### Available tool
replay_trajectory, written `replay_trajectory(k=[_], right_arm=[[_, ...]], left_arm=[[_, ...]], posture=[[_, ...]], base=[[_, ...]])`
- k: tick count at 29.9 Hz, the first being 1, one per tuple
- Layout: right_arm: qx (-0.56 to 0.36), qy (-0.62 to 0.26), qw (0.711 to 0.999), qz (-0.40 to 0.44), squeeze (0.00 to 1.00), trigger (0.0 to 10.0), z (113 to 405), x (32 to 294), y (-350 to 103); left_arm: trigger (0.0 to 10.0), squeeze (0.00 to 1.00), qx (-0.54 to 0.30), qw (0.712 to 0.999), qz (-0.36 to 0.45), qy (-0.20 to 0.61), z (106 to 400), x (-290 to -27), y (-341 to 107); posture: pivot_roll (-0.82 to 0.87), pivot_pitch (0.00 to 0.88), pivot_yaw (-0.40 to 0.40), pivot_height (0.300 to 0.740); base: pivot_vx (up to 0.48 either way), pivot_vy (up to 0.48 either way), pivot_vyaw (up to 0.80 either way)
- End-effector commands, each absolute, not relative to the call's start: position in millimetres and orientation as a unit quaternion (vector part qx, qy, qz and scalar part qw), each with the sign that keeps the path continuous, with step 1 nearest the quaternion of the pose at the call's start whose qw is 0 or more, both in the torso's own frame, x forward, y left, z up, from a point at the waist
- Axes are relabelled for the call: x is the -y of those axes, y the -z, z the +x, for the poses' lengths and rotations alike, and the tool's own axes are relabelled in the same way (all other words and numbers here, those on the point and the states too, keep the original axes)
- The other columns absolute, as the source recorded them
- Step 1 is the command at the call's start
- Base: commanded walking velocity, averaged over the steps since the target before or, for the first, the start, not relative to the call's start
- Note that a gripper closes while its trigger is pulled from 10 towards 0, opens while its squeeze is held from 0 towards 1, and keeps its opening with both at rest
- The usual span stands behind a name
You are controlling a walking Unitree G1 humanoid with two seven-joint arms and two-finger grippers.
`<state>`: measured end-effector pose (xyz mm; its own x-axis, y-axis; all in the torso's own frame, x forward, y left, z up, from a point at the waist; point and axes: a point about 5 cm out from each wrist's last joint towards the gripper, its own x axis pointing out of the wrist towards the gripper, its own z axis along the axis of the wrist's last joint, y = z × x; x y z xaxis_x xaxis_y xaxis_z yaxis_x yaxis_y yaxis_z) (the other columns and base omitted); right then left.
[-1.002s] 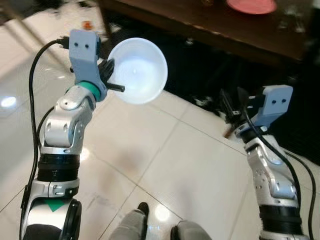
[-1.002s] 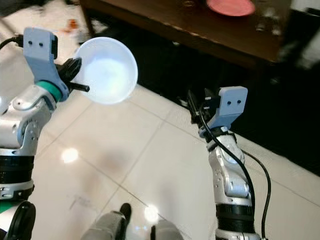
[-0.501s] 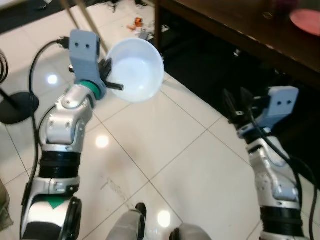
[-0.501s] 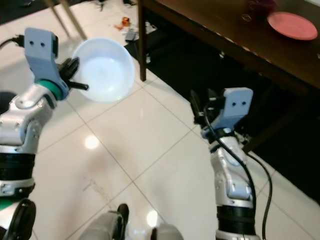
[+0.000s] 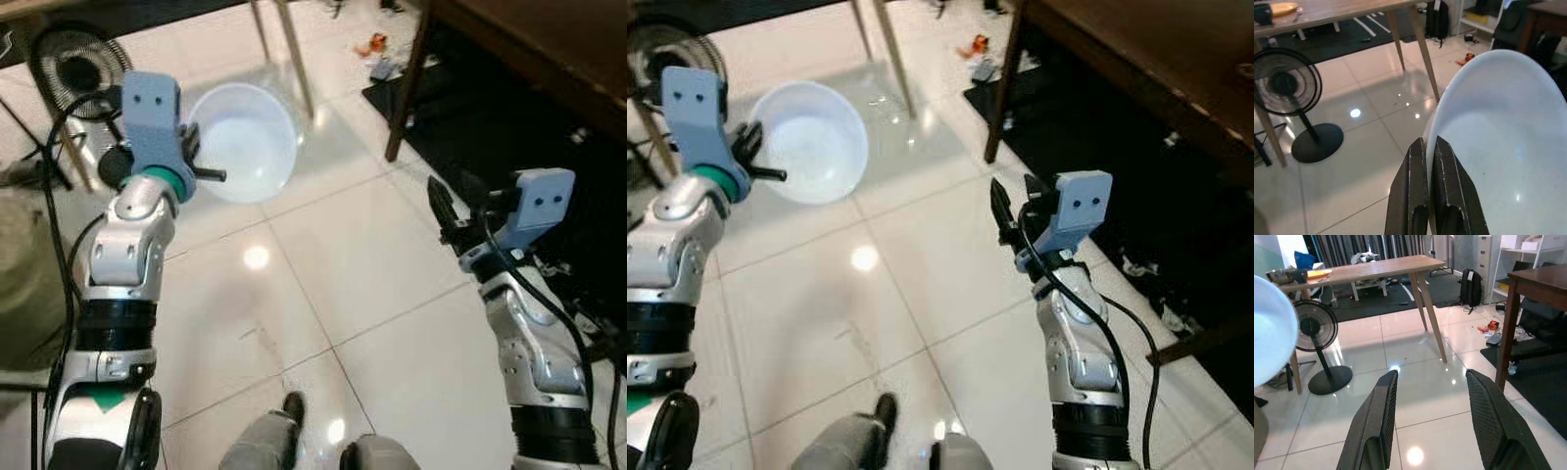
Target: Setting the table
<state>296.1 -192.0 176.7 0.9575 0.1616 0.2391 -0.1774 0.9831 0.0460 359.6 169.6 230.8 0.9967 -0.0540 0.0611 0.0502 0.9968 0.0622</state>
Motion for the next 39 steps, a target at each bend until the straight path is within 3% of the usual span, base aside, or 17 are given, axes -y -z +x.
replay_trajectory(k=[1, 24, 39], right_arm=[[0.111, -0.094, 0.989, 0.041, 0.0, 10.0, 295.3, 188.2, -173.3], [0.131, -0.004, 0.99, 0.043, 0.0, 10.0, 300.8, 204.5, -178.7], [0.131, 0.005, 0.99, 0.054, 0.0, 10.0, 301.1, 204.9, -177.1]], left_arm=[[10.0, 0.0, 0.026, 0.999, 0.036, 0.009, 359.7, -178.5, -225.9], [10.0, 0.0, 0.039, 0.999, 0.033, 0.003, 363.1, -175.6, -219.5], [10.0, 0.0, 0.042, 0.998, 0.034, 0.008, 363.8, -174.3, -220.5]], posture=[[0.02, 0.011, 0.071, 0.74], [0.01, 0.0, 0.062, 0.74], [0.01, 0.008, 0.069, 0.74]], base=[[0.0, 0.0, 0.79], [0.452, 0.0, 0.03], [0.472, 0.0, 0.0]])
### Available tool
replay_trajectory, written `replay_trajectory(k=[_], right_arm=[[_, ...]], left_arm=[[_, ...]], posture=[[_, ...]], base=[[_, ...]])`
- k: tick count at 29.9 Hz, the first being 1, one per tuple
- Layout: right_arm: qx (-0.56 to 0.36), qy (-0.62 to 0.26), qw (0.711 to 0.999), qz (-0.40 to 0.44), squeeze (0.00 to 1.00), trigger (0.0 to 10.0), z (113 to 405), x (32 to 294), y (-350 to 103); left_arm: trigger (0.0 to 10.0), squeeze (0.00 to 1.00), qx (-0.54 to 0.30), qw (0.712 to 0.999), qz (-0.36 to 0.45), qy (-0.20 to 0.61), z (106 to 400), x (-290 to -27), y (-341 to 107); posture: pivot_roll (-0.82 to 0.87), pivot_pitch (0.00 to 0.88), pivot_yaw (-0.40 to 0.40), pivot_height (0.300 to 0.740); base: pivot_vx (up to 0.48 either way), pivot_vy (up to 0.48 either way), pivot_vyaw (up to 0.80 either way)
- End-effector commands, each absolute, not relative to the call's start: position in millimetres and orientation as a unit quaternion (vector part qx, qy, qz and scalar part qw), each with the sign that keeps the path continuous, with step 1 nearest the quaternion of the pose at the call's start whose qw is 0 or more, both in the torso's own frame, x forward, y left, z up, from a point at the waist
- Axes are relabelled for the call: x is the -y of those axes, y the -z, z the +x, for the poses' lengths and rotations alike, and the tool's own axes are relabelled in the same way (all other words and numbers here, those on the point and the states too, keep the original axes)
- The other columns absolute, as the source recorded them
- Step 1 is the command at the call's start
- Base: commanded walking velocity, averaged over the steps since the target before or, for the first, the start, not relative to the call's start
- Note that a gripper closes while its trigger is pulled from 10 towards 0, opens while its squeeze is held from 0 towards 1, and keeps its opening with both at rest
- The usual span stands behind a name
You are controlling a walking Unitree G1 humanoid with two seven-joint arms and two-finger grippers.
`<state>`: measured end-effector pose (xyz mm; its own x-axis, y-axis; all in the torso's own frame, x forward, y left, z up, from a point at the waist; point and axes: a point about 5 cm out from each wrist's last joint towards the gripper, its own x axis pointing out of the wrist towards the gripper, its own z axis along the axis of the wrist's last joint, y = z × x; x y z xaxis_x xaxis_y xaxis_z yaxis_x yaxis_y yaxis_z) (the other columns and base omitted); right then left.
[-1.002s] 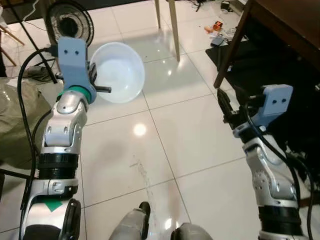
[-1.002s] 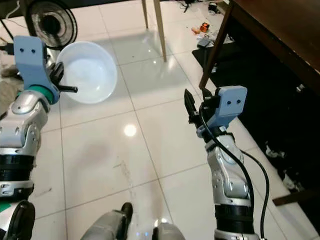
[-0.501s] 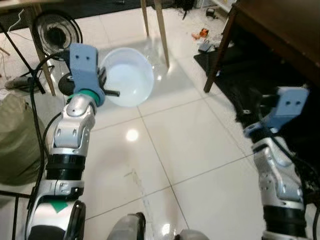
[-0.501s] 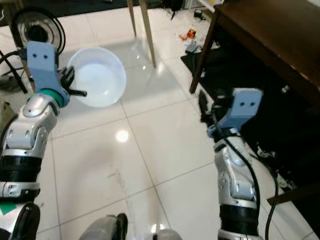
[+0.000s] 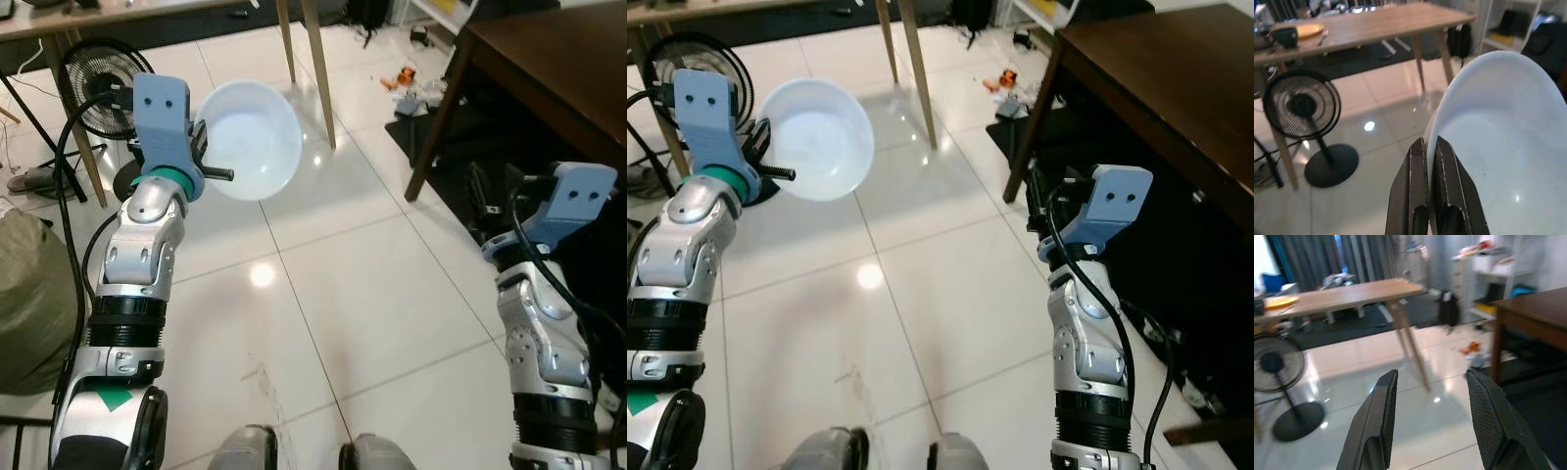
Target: Setting the table
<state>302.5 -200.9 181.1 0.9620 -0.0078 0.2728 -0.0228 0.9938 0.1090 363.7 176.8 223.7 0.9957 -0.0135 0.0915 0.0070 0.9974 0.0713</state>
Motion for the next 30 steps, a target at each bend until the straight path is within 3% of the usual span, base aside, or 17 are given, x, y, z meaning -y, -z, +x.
replay_trajectory(k=[1, 17, 30], right_arm=[[0.13, 0.006, 0.99, 0.056, 0.0, 10.0, 301.1, 204.7, -176.6], [0.126, 0.012, 0.99, 0.058, 0.0, 10.0, 302.7, 205.2, -175.2], [0.141, -0.012, 0.988, 0.06, 0.0, 10.0, 308.2, 192.9, -181.7]], left_arm=[[10.0, 0.0, 0.042, 0.998, 0.035, 0.01, 363.7, -174.0, -220.7], [10.0, 0.0, 0.045, 0.998, 0.036, 0.019, 364.0, -171.4, -221.8], [10.0, 0.0, 0.047, 0.998, 0.036, 0.019, 364.8, -172.3, -223.8]], posture=[[0.01, 0.009, 0.07, 0.74], [0.02, 0.016, 0.071, 0.74], [0.03, 0.015, 0.072, 0.74]], base=[[0.472, 0.0, 0.0], [0.472, 0.0, -0.73], [0.471, 0.0, 0.0]])
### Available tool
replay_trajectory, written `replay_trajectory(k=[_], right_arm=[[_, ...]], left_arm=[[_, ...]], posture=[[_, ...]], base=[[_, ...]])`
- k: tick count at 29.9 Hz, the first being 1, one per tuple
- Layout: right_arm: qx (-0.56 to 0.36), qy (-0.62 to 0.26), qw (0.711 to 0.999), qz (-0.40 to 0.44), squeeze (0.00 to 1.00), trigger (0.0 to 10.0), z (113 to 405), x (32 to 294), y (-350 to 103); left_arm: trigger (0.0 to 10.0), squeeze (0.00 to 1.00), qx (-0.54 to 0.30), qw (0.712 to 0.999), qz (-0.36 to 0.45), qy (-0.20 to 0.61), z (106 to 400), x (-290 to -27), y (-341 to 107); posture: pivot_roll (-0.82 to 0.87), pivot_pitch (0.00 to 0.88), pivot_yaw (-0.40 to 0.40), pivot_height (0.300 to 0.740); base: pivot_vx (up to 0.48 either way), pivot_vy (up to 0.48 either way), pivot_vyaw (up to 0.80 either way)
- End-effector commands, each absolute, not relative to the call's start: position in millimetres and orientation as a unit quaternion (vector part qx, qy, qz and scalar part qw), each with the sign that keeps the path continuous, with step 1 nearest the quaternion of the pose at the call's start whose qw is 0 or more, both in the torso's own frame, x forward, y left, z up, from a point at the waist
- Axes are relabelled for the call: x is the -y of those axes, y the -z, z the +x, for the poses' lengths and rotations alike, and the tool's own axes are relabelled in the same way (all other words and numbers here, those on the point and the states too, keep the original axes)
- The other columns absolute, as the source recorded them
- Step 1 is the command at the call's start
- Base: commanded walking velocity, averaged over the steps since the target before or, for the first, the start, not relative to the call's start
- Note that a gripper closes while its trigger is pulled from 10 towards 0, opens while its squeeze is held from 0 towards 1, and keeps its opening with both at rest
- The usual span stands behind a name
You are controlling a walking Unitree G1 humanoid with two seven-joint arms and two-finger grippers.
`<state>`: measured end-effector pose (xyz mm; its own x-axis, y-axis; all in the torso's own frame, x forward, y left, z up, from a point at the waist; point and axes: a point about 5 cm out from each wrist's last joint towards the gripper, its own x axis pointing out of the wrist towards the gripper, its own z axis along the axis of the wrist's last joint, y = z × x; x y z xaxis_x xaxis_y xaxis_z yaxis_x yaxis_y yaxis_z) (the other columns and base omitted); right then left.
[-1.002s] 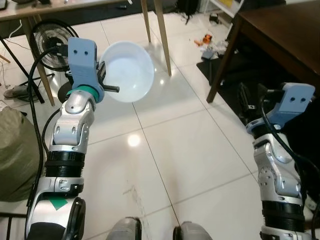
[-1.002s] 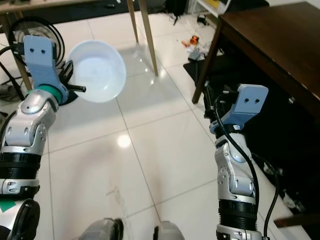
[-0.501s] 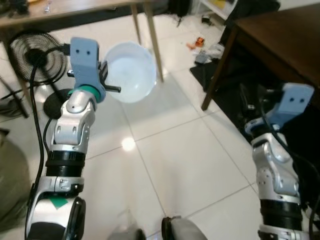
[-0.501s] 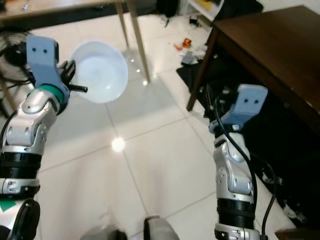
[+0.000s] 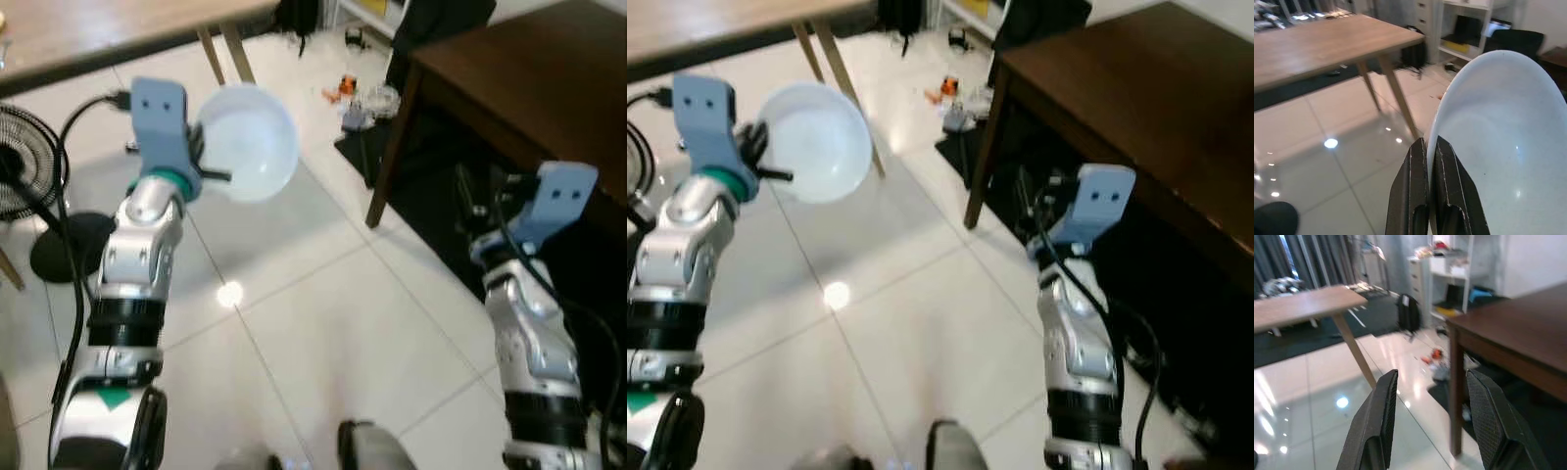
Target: Setting the table
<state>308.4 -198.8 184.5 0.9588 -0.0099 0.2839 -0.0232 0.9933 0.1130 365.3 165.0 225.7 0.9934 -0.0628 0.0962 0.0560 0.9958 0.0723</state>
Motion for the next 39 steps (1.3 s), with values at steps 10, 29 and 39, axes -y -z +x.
replay_trajectory(k=[10, 29, 39], right_arm=[[0.144, -0.02, 0.988, 0.06, 0.0, 10.0, 311.1, 187.9, -183.2], [0.142, -0.019, 0.988, 0.055, 0.0, 10.0, 312.9, 187.0, -182.2], [0.143, -0.021, 0.988, 0.05, 0.0, 10.0, 315.0, 187.0, -182.7]], left_arm=[[10.0, 0.0, 0.049, 0.998, 0.038, 0.019, 364.6, -172.7, -224.9], [10.0, 0.0, 0.05, 0.998, 0.037, 0.02, 364.7, -171.9, -225.2], [10.0, 0.0, 0.053, 0.998, 0.037, 0.016, 364.5, -172.5, -225.2]], posture=[[0.03, 0.015, 0.072, 0.74], [0.04, 0.008, 0.07, 0.74], [0.04, 0.001, 0.066, 0.74]], base=[[0.472, 0.0, 0.0], [0.472, 0.0, 0.0], [0.471, 0.0, 0.0]])
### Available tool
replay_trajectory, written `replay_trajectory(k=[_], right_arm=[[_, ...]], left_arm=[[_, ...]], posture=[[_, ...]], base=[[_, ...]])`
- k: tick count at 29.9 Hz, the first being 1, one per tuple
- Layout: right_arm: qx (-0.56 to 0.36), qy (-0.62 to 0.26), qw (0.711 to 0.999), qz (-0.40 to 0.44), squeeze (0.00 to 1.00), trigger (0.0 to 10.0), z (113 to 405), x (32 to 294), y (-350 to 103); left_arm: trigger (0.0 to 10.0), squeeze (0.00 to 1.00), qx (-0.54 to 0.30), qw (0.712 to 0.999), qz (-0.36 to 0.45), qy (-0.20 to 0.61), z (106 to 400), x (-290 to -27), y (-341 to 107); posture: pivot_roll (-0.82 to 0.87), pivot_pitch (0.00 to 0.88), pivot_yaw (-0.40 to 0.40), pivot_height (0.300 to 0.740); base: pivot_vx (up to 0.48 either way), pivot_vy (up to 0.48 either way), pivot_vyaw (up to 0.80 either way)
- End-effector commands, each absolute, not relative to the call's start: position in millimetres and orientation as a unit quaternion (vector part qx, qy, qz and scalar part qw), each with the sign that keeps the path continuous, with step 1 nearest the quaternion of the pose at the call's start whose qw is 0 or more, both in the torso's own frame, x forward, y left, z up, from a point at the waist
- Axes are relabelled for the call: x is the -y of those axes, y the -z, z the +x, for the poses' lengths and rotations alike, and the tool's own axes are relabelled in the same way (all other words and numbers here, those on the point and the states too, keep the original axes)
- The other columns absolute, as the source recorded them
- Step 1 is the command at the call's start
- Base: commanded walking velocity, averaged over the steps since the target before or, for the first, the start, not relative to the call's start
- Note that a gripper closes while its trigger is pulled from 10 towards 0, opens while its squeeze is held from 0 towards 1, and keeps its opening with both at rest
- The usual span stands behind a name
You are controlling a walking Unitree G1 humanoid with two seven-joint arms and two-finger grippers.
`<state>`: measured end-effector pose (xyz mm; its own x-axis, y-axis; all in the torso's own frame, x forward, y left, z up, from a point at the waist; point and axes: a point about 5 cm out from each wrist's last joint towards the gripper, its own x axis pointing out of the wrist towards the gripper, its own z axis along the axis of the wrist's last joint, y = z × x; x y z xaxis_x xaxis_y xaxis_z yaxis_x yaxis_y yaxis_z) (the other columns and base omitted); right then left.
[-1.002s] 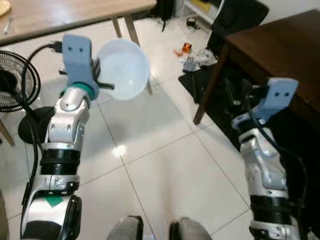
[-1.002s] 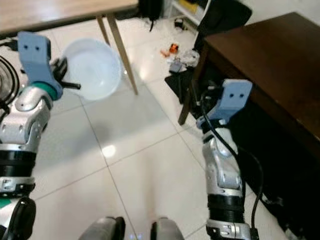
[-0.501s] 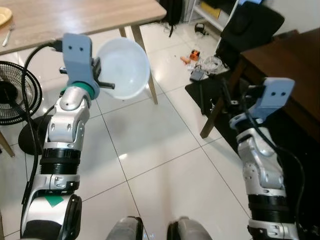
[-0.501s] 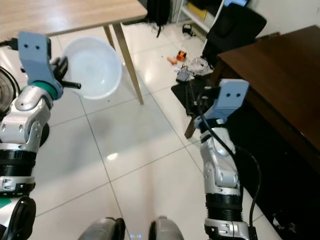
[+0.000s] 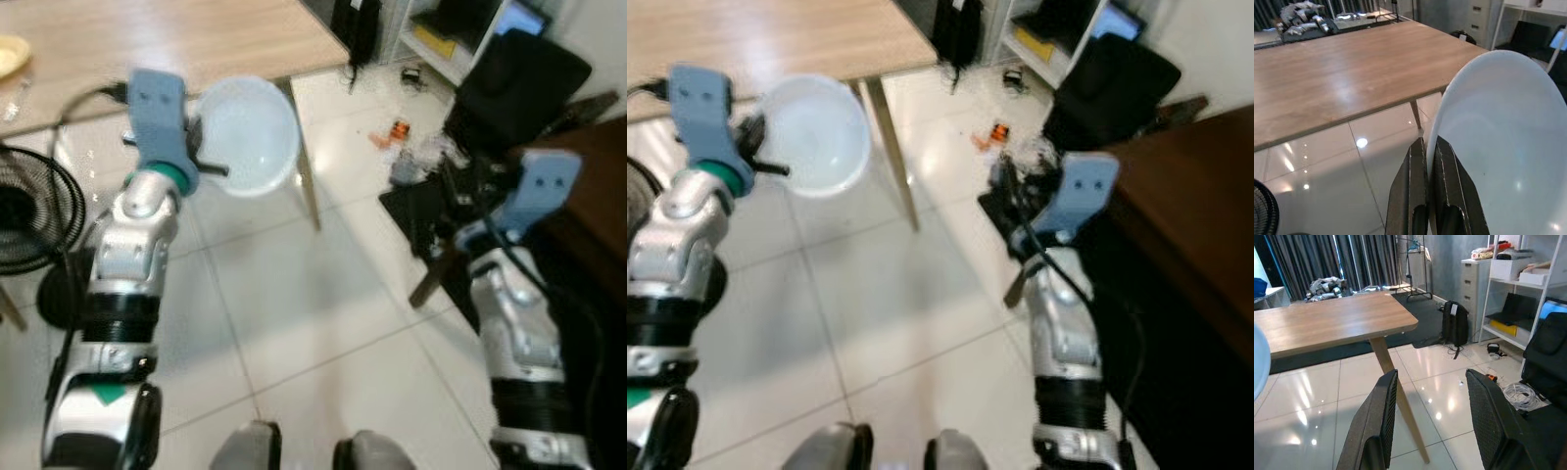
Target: Setting the table
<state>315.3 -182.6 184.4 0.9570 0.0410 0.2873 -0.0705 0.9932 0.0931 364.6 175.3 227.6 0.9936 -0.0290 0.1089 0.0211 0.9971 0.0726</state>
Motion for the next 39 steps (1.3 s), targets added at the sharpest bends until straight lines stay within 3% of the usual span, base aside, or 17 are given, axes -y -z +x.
replay_trajectory(k=[1, 14, 32, 39], right_arm=[[0.143, -0.021, 0.988, 0.049, 0.0, 10.0, 315.1, 186.8, -182.6], [0.142, -0.024, 0.989, 0.044, 0.0, 10.0, 315.7, 185.8, -181.7], [0.143, -0.03, 0.988, 0.04, 0.0, 10.0, 317.5, 183.4, -182.1], [0.142, -0.028, 0.988, 0.044, 0.0, 10.0, 319.4, 183.9, -182.9]], left_arm=[[10.0, 0.0, 0.053, 0.998, 0.037, 0.016, 364.5, -172.5, -225.1], [10.0, 0.0, 0.055, 0.998, 0.037, 0.017, 364.5, -172.0, -225.0], [10.0, 0.0, 0.057, 0.998, 0.038, 0.016, 364.9, -172.0, -226.1], [10.0, 0.0, 0.058, 0.997, 0.038, 0.014, 364.5, -173.1, -226.5]], posture=[[0.04, 0.0, 0.065, 0.74], [0.04, 0.0, 0.066, 0.74], [0.04, 0.0, 0.067, 0.74], [0.05, 0.0, 0.062, 0.74]], base=[[0.472, 0.0, 0.0], [0.472, 0.0, 0.0], [0.472, 0.0, 0.75], [0.471, 0.0, 0.06]])
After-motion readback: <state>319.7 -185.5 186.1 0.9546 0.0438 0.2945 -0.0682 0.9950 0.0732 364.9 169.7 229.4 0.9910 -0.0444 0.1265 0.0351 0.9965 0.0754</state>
